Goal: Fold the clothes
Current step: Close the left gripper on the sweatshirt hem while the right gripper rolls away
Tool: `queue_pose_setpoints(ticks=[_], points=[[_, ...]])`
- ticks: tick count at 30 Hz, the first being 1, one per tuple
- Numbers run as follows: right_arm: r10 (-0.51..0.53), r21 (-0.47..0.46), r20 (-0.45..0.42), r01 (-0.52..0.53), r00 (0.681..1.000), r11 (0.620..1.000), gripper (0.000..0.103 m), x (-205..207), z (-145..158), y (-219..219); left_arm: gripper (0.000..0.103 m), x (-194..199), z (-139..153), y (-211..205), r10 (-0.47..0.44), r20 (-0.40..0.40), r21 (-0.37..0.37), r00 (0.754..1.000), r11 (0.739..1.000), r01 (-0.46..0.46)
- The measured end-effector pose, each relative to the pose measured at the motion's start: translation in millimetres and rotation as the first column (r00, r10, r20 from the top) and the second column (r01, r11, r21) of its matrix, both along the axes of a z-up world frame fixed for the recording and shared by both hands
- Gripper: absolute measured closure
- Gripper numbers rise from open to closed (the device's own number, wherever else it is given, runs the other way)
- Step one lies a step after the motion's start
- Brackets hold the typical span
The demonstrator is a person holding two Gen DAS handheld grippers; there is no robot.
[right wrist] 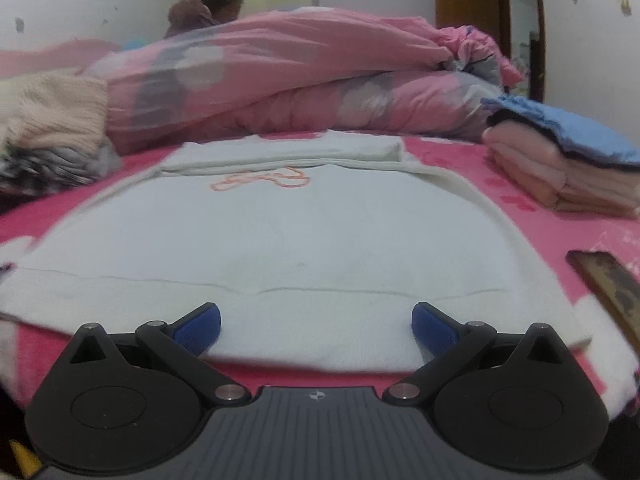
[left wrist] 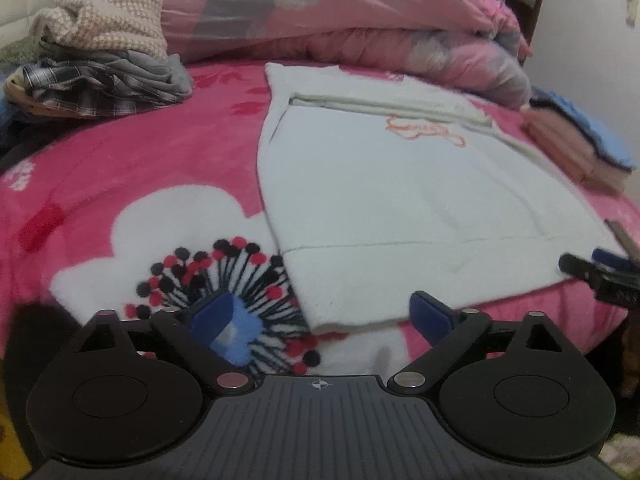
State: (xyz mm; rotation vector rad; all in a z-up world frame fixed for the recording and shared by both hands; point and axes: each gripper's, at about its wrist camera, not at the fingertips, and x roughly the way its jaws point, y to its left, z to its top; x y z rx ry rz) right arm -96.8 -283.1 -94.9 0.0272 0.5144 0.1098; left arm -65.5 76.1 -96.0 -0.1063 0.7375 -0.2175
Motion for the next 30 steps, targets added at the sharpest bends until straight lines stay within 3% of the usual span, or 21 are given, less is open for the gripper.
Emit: queue_pose_setpoints(ticks=[3,6,7,10,13,19,24,27,30], points=[[0.036,0.101,-0.021,-0.033,0.999,0.994,0.0,-7,10,0,0.046,5,-4,4,0.001,-0.032,-0.045,0.999,0.999,-0.003],[0.093,0.254,-0.051,-0.077,0.994,0.964,0.0,-6,20,-3,0.054,6,-7,8,0.007,-0.05,-0.084,0.999,0.996,-0.011],[0.123,0.317,-0.061,-0.097,0.991,0.943,0.0,-3,23,-4,0.065,6,-8,9,0.013,-0.049,-0.089,0.999,0.996,-0.017],[0.222,0.507,-0.09,-0.148,0.971,0.849,0.0,9,25,-6,0.085,7,-10,15,0.024,-0.059,-0.133,0.998,0.991,-0.032],[0.308,0.679,-0.132,-0.14,0.942,0.721,0.0,26,16,-3,0.096,7,-10,22,0.032,-0.061,-0.194,0.998,0.98,-0.044],[0.473,0.888,-0.18,-0.064,0.863,0.454,0.008,52,-17,22,0.101,3,-4,39,0.052,-0.054,-0.35,0.997,0.934,-0.068],[0.601,0.963,-0.227,0.084,0.766,0.256,0.018,62,-56,56,0.101,2,3,50,0.047,-0.037,-0.458,0.998,0.887,-0.059],[0.633,0.965,-0.26,0.183,0.729,0.186,0.027,66,-80,72,0.101,2,4,56,0.033,-0.036,-0.506,0.999,0.861,-0.047],[0.627,0.96,-0.273,0.249,0.73,0.128,0.036,73,-95,82,0.101,2,1,61,0.023,-0.041,-0.547,0.999,0.836,-0.041]])
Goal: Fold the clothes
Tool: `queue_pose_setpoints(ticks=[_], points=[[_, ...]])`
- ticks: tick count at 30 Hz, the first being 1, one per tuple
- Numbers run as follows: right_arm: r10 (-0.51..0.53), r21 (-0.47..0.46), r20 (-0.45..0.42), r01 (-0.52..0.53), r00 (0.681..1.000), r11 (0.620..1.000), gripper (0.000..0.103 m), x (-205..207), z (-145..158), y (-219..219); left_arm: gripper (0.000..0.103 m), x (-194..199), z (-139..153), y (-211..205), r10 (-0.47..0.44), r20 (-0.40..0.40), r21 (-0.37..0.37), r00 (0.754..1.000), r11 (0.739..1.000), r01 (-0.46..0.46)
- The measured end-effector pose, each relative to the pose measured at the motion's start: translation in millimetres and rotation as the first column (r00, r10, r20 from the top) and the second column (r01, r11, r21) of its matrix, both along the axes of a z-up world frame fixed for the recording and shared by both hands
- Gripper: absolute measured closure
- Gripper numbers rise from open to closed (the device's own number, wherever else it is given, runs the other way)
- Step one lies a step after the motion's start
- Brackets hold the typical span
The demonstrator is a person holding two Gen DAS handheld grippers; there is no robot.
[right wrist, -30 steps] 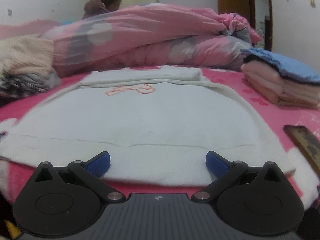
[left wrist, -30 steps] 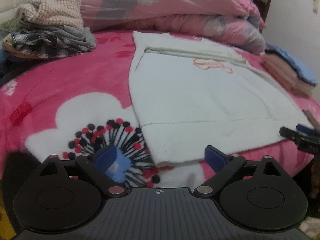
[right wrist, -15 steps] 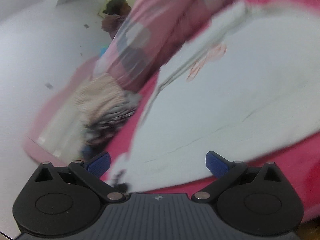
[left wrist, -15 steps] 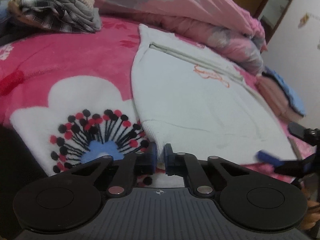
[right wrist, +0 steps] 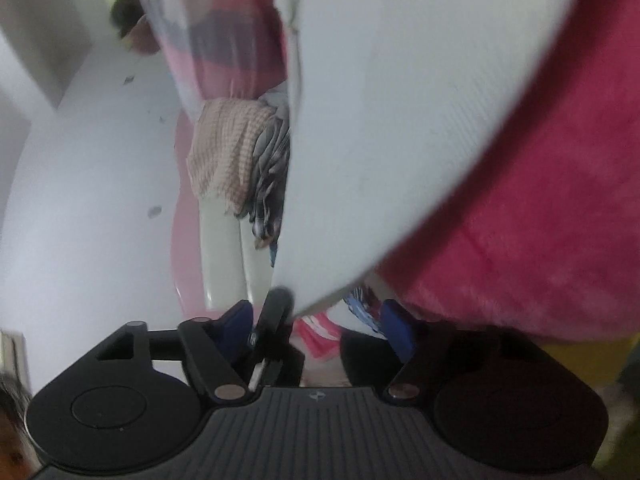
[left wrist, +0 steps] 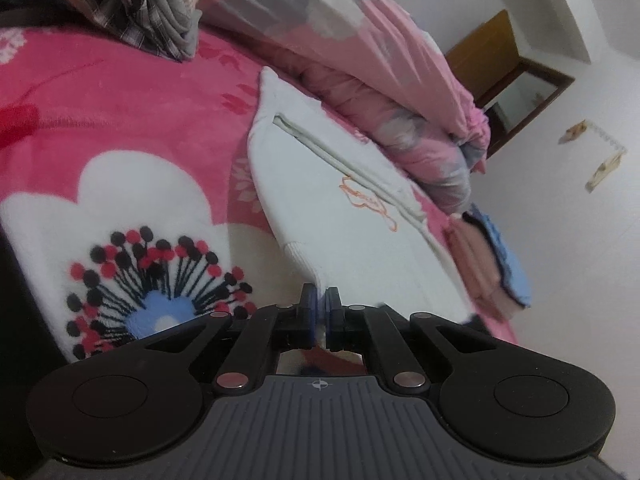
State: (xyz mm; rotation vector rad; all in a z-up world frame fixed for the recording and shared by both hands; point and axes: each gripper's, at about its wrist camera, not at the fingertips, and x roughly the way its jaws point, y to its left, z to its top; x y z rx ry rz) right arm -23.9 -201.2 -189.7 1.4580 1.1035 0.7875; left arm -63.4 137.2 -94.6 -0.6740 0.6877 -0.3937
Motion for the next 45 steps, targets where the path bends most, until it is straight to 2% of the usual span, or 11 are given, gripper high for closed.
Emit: queue_pose_setpoints(ticks=[2,7,10,12,16,22,28,35,38,41,45], points=[[-0.032,0.026,-0.024,0.033,0.999,0.999,0.045,4,-5,3,0.101,2,-6,5,0.001,-0.019,-0.048,1.0,0.999,-0.002],[-0.065,0.024,-0.037,0.066,0.997,0.998,0.094,8,-11,8,0.101,8,-22,17,-0.001,-0.067,-0.166,0.998,0.986,-0.011],[-0.088,0.012,-0.007,0.088,0.996,0.996,0.099,8,-7,6,0.096,11,-32,24,-0.004,-0.095,-0.236,0.995,0.972,-0.019],[-0.094,0.011,0.005,0.094,0.996,0.996,0.099,9,-5,5,0.084,15,-40,30,0.003,-0.136,-0.299,0.991,0.953,-0.044],[-0.095,0.019,0.005,0.095,0.995,0.995,0.099,10,-5,5,0.077,27,-51,28,-0.018,-0.185,-0.35,0.983,0.936,-0.048],[-0.087,0.025,0.01,0.087,0.996,0.996,0.099,9,-4,3,0.075,45,-67,23,-0.06,-0.247,-0.416,0.967,0.908,-0.05],[-0.078,0.018,0.044,0.077,0.996,0.997,0.099,4,-2,1,0.078,64,-74,13,-0.122,-0.251,-0.45,0.96,0.893,-0.005],[-0.019,-0.084,0.135,0.031,0.991,0.996,0.095,1,12,-6,0.091,69,-65,0,-0.172,-0.249,-0.347,0.953,0.934,0.078],[0.036,-0.208,0.225,0.012,0.974,0.978,0.083,-7,32,-21,0.093,68,-63,-1,-0.168,-0.257,-0.315,0.952,0.946,0.082],[0.023,-0.286,0.32,0.074,0.947,0.955,0.072,-22,54,-55,0.093,67,-59,-4,-0.167,-0.256,-0.271,0.952,0.958,0.095],[-0.133,-0.354,0.405,0.289,0.905,0.889,0.065,-47,81,-128,0.093,66,-54,-8,-0.16,-0.257,-0.215,0.953,0.971,0.105]])
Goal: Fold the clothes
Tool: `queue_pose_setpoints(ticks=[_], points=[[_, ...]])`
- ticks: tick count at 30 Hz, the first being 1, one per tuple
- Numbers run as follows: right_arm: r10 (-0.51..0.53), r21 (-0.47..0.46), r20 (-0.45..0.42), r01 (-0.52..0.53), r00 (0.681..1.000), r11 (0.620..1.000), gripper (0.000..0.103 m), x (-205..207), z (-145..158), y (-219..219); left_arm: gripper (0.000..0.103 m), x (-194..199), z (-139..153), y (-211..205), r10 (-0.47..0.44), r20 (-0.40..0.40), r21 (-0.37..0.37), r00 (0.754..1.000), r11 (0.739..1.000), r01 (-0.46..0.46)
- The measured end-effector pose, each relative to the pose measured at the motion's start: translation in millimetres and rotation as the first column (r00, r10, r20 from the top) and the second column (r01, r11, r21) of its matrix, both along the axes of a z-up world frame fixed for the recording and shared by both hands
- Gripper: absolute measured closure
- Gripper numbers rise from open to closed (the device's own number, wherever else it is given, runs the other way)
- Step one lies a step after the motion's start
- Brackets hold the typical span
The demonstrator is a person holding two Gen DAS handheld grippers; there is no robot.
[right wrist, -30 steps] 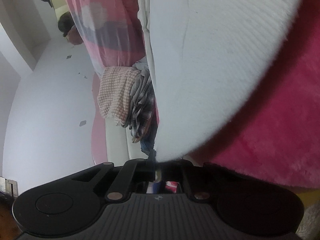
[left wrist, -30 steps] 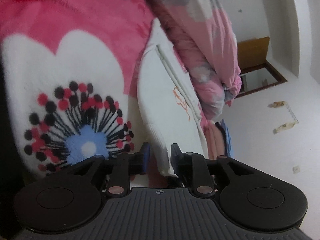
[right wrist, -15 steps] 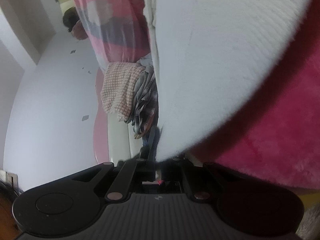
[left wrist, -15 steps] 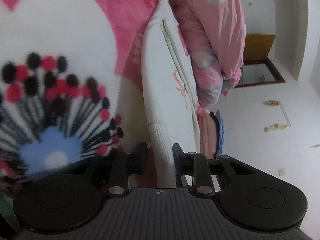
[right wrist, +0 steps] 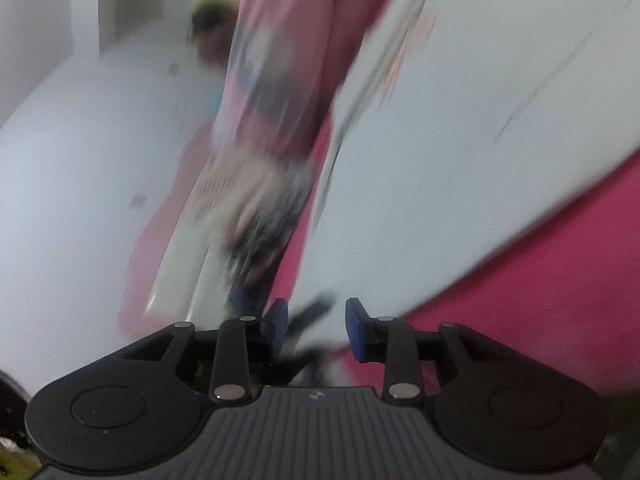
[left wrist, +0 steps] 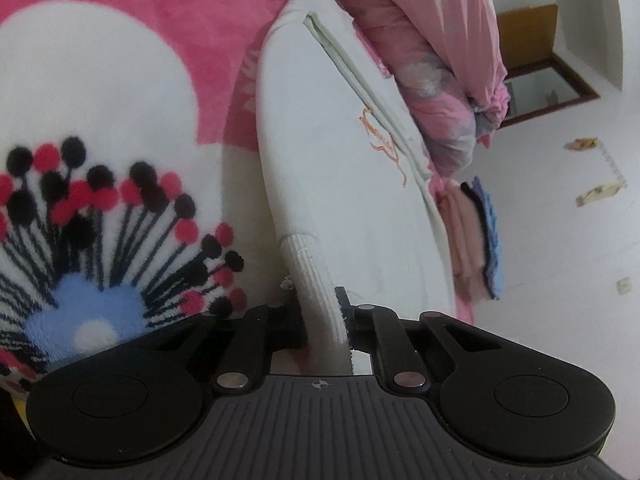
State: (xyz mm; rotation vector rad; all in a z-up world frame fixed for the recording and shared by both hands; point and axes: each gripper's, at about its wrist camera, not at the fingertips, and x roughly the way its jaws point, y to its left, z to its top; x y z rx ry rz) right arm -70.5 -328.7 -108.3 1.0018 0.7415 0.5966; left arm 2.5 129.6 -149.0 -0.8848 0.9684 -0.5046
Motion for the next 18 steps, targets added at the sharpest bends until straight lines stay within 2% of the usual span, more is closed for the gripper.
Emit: queue_pose_setpoints(ticks=[1,3,5,8,10,12,18], points=[[-0.069,-0.039,0.019,0.07,0.997,0.997,0.063,-8,6,-19,0.093,0,1,-1,-0.001,-0.001,0.009,1.0,1.0,0.001],[-0.227,-0.127,0.061,0.233,0.972,0.964,0.061,-23,17,-61,0.092,0,2,-2,-0.003,-0.003,0.026,1.0,1.0,0.003],[-0.37,-0.2,0.091,0.381,0.925,0.903,0.06,-35,25,-96,0.092,2,3,-3,-0.006,-0.009,0.041,1.0,0.999,0.006],[-0.501,-0.243,0.08,0.505,0.862,0.828,0.056,-42,24,-134,0.091,2,6,-5,-0.01,-0.007,0.075,1.0,0.997,0.011],[-0.543,-0.257,0.049,0.536,0.839,0.804,0.051,-40,16,-153,0.091,2,8,-8,-0.013,-0.004,0.101,1.0,0.995,0.013],[-0.545,-0.268,0.024,0.531,0.838,0.804,0.048,-30,9,-159,0.091,3,9,-10,-0.01,0.001,0.111,1.0,0.994,0.01],[-0.553,-0.272,-0.008,0.531,0.833,0.803,0.048,-8,-1,-167,0.09,3,11,-15,-0.003,0.015,0.141,1.0,0.99,0.0]])
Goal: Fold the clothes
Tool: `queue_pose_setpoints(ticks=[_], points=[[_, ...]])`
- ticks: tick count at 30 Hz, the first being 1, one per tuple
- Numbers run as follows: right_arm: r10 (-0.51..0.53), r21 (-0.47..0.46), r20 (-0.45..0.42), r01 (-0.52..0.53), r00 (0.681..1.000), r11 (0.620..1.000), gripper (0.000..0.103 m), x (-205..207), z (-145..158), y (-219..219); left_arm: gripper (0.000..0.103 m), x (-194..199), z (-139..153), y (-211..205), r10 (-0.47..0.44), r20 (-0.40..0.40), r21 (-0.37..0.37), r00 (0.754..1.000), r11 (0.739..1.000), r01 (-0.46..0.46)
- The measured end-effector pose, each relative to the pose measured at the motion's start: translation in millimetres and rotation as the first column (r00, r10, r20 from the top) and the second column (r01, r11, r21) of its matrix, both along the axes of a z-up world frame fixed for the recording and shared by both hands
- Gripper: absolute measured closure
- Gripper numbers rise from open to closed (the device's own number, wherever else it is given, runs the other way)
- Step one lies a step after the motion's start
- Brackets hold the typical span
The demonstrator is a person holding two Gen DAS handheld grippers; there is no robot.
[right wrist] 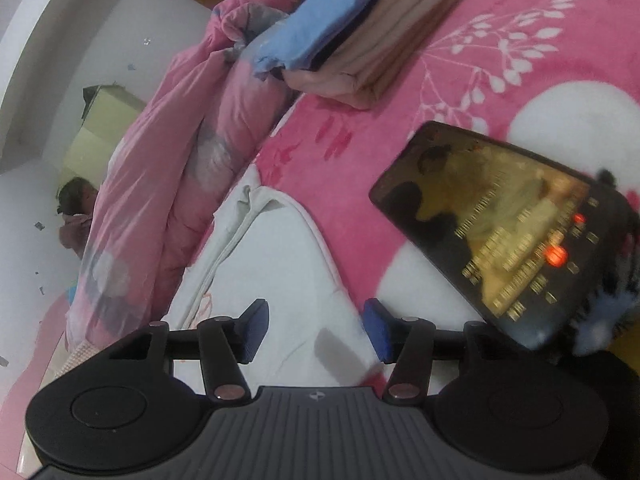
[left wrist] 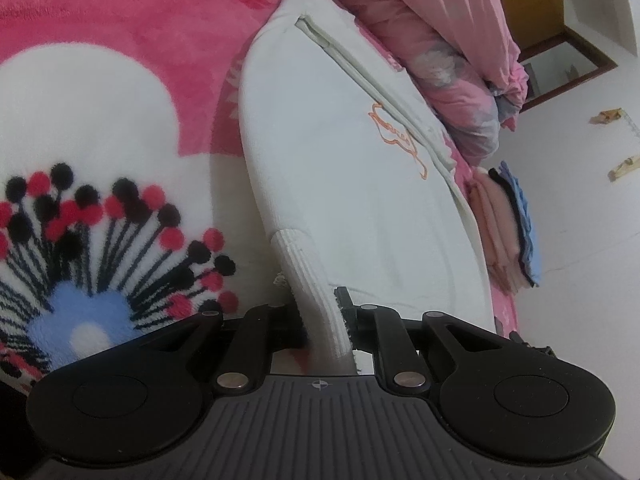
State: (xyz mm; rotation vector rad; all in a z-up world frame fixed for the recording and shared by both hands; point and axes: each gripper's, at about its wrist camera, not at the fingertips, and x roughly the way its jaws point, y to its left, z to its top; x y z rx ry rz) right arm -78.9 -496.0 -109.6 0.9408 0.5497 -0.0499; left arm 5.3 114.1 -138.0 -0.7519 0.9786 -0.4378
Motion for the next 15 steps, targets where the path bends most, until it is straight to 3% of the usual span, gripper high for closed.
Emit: queue_pose_setpoints(ticks=[7,12,15], points=[[-0.005,-0.048,-0.028,0.004,1.0,0.999,0.048,5.4,6.2,3.9,0.09,1.3,-0.2,-3.4,0.001,0.013,0.015,1.0,1.0,-0.001],[0.04,-0.035,-0.056,-0.042,0.998,0.999,0.048,7.4,3.3,8.2,0.09,1.7,-2.0,-3.2,-0.004,0.02,0.008,1.0,1.0,0.004],[0.097,0.043,-0.061,-0.095,0.993,0.995,0.06,4.6,-0.9,10.8,0.09,0.2,-2.3,-3.8,-0.004,0.033,0.009,0.999,1.0,0.003]])
